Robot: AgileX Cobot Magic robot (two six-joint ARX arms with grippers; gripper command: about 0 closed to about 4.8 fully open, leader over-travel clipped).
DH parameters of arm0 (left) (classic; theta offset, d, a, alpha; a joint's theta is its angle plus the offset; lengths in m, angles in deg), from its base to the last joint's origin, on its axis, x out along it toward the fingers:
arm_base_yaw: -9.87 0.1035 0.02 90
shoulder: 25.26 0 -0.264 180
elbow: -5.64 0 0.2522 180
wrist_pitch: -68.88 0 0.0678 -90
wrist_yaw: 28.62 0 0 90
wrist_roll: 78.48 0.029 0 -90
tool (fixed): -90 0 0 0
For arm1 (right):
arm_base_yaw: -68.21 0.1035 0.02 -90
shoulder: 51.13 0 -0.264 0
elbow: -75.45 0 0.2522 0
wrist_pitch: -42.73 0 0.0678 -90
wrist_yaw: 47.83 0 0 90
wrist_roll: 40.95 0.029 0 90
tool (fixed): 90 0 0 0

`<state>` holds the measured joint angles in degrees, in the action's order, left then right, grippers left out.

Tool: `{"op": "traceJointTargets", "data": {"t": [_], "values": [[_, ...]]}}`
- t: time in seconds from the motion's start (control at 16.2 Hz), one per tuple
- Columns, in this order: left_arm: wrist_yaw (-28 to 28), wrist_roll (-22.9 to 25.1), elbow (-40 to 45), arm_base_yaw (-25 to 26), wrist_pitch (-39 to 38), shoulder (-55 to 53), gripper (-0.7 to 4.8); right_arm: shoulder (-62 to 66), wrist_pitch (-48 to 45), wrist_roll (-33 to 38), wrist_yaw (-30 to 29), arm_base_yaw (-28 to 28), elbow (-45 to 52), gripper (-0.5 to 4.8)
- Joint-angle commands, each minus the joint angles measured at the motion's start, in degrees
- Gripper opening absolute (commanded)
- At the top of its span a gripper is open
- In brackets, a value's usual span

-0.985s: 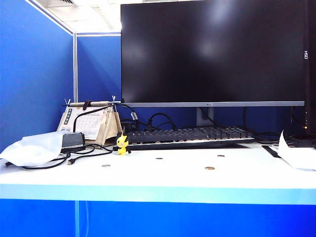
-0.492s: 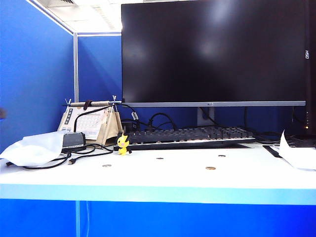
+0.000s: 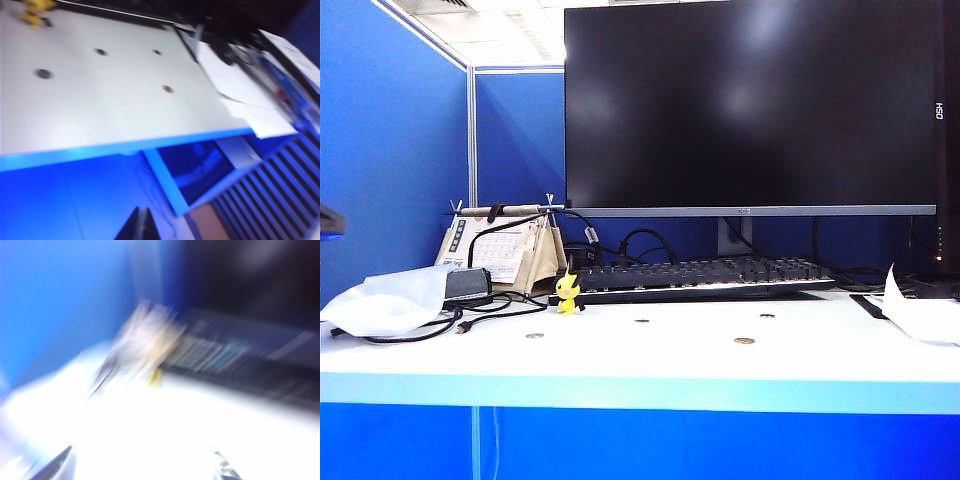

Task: Pick up the doll and place it on the similarly colored coin.

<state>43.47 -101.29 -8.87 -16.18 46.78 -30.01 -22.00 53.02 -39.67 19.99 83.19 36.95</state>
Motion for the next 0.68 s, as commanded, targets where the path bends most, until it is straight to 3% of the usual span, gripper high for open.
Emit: {"op": "traceJointTargets", "data": {"t": [0.06, 0.18, 0.25, 0.37, 0.68], "values": [[-1.66, -0.15, -0.04, 0.00, -0.59, -0.02, -0.05, 11.13, -2.91, -2.78, -3.43, 0.04, -0.17, 3.93], [-7.43, 1.77, -0.24, 0.00, -0.07, -0.04, -0.05, 13.53, -5.86, -2.84, -3.23, 0.04, -0.15, 3.93], [-8.33, 4.00, -0.31, 0.00, 1.05, -0.02, -0.05, 13.40, -5.99, -2.73, -3.28, 0.02, -0.15, 3.93], [-8.55, 3.98, -0.90, 0.00, 1.88, -0.02, -0.05, 13.46, -5.40, -2.29, -3.48, -0.98, -0.13, 3.93], [-2.08, 0.96, -2.23, 0.00, 9.70, -0.07, -0.05, 13.49, -5.20, 0.98, -3.63, -2.03, -0.13, 3.92]]}}
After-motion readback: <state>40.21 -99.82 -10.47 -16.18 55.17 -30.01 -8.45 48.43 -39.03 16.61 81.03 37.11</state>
